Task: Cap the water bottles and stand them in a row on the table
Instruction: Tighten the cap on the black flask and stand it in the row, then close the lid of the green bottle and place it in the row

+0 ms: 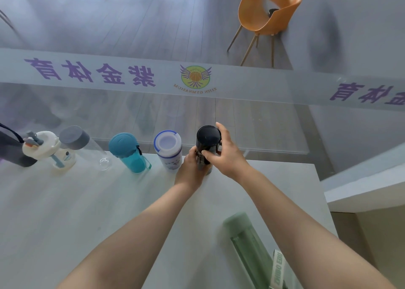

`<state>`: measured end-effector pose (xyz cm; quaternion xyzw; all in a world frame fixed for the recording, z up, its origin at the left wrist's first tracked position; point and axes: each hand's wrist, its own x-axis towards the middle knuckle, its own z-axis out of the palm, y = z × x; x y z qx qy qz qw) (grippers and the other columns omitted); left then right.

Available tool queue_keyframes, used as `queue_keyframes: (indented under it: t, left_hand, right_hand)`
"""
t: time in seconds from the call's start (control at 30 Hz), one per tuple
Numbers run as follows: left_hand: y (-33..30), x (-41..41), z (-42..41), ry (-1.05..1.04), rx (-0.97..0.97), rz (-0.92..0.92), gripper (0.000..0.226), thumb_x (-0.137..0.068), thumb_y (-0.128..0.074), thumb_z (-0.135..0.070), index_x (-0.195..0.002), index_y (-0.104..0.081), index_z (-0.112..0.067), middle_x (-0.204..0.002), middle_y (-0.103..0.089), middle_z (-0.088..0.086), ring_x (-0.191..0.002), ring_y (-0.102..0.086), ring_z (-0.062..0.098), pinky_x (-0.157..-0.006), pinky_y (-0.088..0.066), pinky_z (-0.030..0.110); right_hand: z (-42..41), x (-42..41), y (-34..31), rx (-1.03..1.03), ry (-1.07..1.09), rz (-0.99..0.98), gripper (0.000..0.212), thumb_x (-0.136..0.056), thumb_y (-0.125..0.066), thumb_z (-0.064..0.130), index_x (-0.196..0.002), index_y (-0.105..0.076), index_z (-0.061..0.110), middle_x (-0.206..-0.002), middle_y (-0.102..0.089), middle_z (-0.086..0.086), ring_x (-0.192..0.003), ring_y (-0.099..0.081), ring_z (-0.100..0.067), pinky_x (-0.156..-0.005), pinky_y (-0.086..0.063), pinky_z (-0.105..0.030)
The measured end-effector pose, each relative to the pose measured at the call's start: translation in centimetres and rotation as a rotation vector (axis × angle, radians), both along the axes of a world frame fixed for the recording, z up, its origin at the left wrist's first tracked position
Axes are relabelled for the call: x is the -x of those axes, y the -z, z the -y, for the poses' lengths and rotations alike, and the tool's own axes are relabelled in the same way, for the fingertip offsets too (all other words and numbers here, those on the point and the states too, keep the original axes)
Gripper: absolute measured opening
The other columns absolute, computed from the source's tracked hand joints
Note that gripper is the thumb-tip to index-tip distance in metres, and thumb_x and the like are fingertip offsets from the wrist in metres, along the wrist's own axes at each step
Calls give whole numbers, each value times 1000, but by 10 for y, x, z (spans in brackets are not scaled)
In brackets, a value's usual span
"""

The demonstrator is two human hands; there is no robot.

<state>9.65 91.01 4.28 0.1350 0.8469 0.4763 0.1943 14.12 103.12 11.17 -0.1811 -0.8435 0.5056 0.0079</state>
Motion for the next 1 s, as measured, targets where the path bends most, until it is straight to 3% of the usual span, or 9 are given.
queue_keyframes:
  t: [0.1, 0.17, 0.27, 0.33, 0.4, 0.57, 0.73, 0.87, 1.0]
  left_hand:
    - [-7, -3, 0, 2, 8, 19, 39, -89, -64, -30, -123, -45, -32, -102, -60, -21, -95, -57, 9, -76, -43, 16]
    - [-11, -6, 1, -5, 28, 13, 43, -86, -64, -35, -123, -44, -34, -105, -63, -16, -97, -61, 11, -78, -47, 23]
    - [-11, -15, 8, -4, 81, -35, 58, -85, -64, -27, -136, -37, -27, -126, -56, -5, -118, -54, 18, -93, -44, 29]
    - [-10, -26, 14, -29, 126, -32, 72, -87, -64, -23, -148, -25, -18, -146, -41, 3, -137, -38, 21, -107, -32, 29]
    - [-11, -42, 20, -49, 158, -27, 77, -89, -64, -23, -151, -20, -12, -154, -30, 7, -143, -28, 22, -114, -25, 31]
    - [-3, -96, 32, -22, 204, 5, 71, -91, -61, -24, -150, -23, -17, -154, -29, 5, -141, -31, 22, -116, -27, 34]
    - [8, -161, 37, 32, 189, 61, 62, -93, -58, -26, -148, -28, -24, -152, -31, -2, -139, -34, 18, -116, -31, 36]
    - [13, -212, 39, 119, 194, 1, 55, -93, -56, -20, -144, -35, -22, -147, -36, -3, -138, -33, 15, -113, -25, 25]
    - [22, -254, 40, 236, 218, -120, 54, -92, -53, -15, -143, -38, -27, -150, -35, -8, -140, -29, 13, -116, -24, 25]
  right_hand:
    - [0, 0, -2, -17, 0, 14, 89, -84, -71, 27, -151, -12, 31, -141, -46, 1, -128, -45, -20, -99, -36, -26]
    - [-1, -1, -5, -40, -10, 30, 91, -85, -71, 29, -152, -10, 28, -145, -44, -1, -131, -43, -20, -96, -32, -23]
    - [-6, -11, -8, -54, -20, 26, 92, -85, -70, 33, -152, -7, 27, -151, -37, -4, -137, -37, -22, -101, -30, -26]
    - [-11, -29, -9, -49, -21, 25, 92, -86, -69, 35, -152, -6, 28, -154, -33, -5, -139, -34, -22, -104, -29, -29]
    - [-18, -57, -8, -67, -22, 39, 89, -87, -68, 36, -152, -7, 31, -154, -31, -4, -139, -34, -21, -107, -30, -32]
    - [-32, -142, 12, -79, -3, 154, 83, -88, -64, 38, -149, -8, 36, -154, -30, -1, -140, -33, -20, -113, -32, -41]
    - [-28, -216, 31, -14, 4, 243, 77, -91, -60, 37, -149, -11, 35, -154, -30, 1, -139, -32, -18, -113, -31, -39]
    - [-20, -263, 46, 6, 7, 298, 75, -92, -59, 33, -150, -11, 34, -154, -27, 4, -140, -30, -15, -112, -31, -35]
    - [-10, -302, 59, -28, -31, 340, 75, -92, -57, 30, -151, -12, 28, -156, -23, 2, -143, -24, -14, -113, -26, -32]
